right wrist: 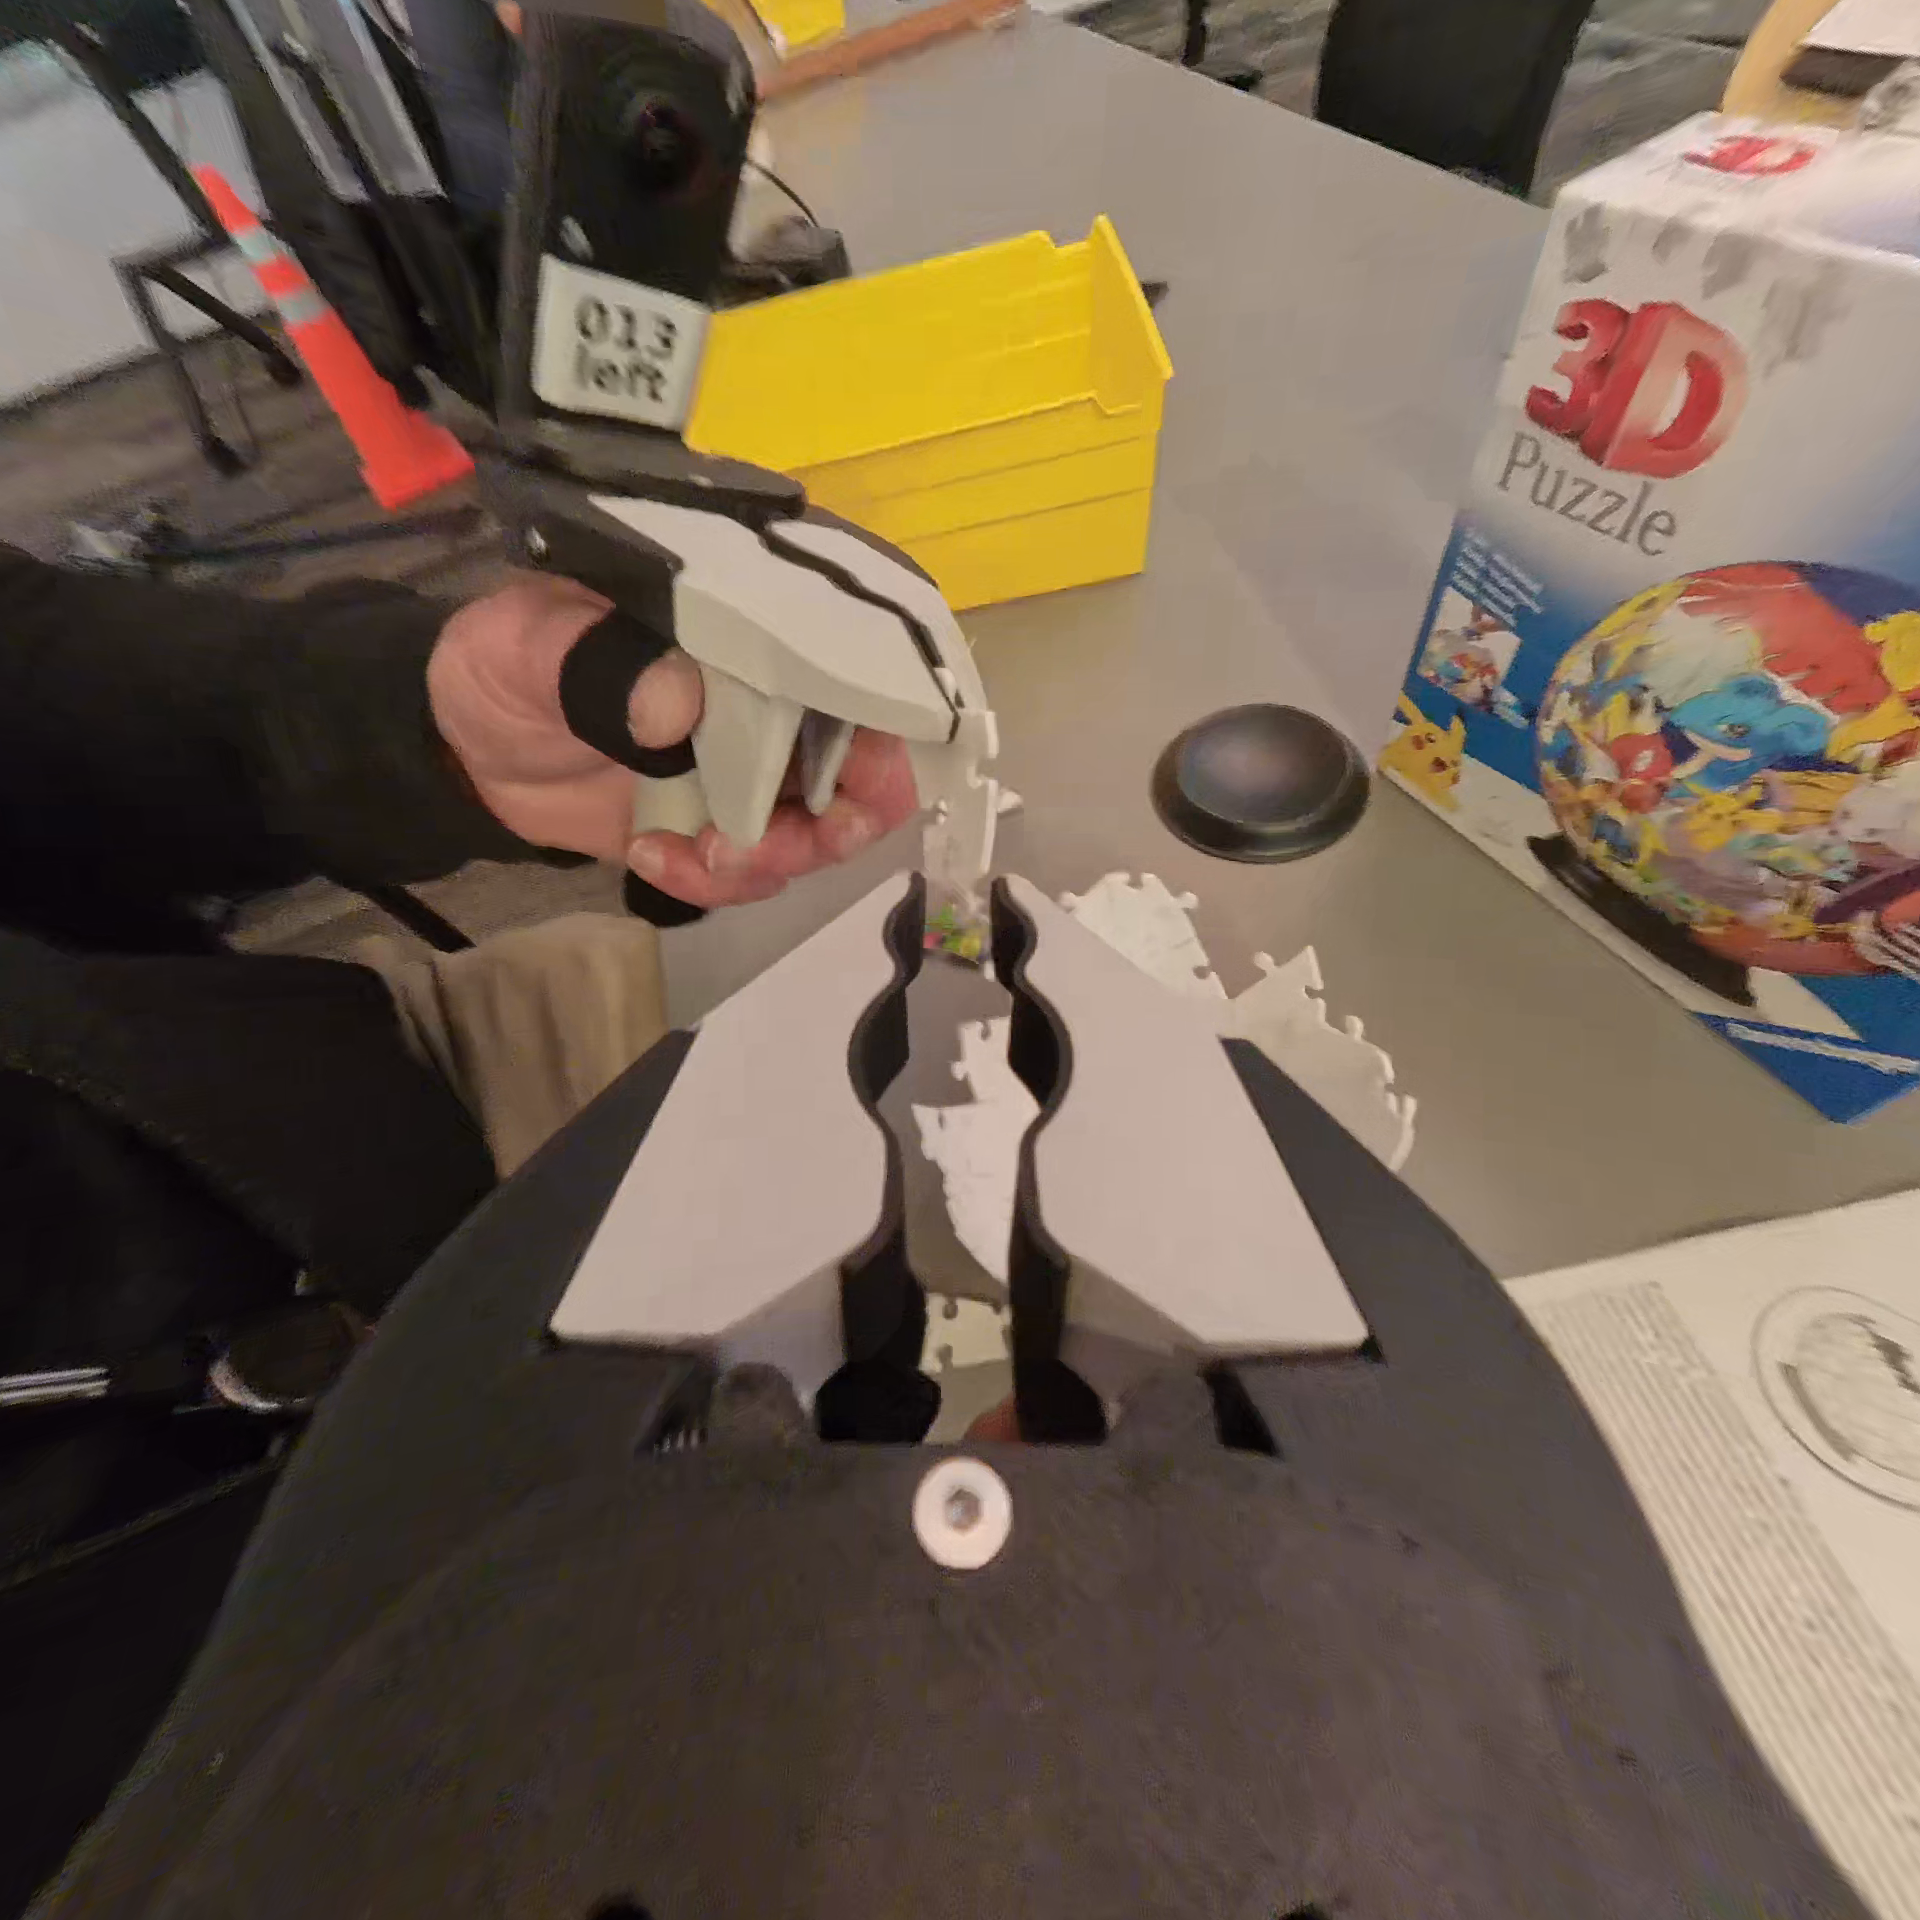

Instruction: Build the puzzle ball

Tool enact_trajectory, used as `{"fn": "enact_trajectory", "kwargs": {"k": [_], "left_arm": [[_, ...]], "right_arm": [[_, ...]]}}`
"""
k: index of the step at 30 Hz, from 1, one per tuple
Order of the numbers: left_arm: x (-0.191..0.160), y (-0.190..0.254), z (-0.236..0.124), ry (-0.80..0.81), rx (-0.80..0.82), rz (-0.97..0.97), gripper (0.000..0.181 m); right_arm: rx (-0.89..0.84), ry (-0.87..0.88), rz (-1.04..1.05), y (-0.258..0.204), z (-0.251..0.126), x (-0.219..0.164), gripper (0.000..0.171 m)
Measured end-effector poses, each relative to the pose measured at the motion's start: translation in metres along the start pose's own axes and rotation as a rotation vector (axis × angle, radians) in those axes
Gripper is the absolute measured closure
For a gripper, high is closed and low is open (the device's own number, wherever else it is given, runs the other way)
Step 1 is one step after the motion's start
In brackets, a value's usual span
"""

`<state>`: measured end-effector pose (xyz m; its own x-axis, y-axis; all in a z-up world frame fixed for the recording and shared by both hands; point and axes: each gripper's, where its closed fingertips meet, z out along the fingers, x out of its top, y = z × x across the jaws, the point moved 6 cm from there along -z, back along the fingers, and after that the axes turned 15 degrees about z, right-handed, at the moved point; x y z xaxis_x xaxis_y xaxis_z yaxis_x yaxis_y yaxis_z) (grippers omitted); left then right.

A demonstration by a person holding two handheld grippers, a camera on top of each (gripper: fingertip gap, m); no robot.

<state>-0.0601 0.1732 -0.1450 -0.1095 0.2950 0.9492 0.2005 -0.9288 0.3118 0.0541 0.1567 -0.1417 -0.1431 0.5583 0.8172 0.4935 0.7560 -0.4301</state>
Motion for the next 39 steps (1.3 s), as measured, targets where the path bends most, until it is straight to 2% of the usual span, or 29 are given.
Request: {"fn": "enact_trajectory", "kwargs": {"k": [5, 15, 26, 29, 39], "left_arm": [[0.001, -0.002, -0.002, 0.022, 0.007, 0.016, 0.179], [-0.008, -0.013, -0.008, 0.004, 0.053, 0.037, 0.179], [-0.011, -0.023, -0.012, -0.016, 0.102, 0.058, 0.179], [-0.011, -0.025, -0.013, 0.003, 0.111, 0.044, 0.179], [-0.011, -0.032, -0.014, -0.003, 0.125, 0.042, 0.179]], "right_arm": [[0.070, -0.006, 0.022, 0.004, -0.001, 0.008, 0.167], [0.140, -0.168, -0.061, 0.022, 0.006, 0.027, 0.171], [0.185, -0.170, -0.043, 0.031, 0.016, 0.036, 0.171], [0.189, -0.171, -0.042, 0.035, 0.019, 0.039, 0.166], [0.225, -0.210, -0.056, 0.039, 0.024, 0.039, 0.171]]}}
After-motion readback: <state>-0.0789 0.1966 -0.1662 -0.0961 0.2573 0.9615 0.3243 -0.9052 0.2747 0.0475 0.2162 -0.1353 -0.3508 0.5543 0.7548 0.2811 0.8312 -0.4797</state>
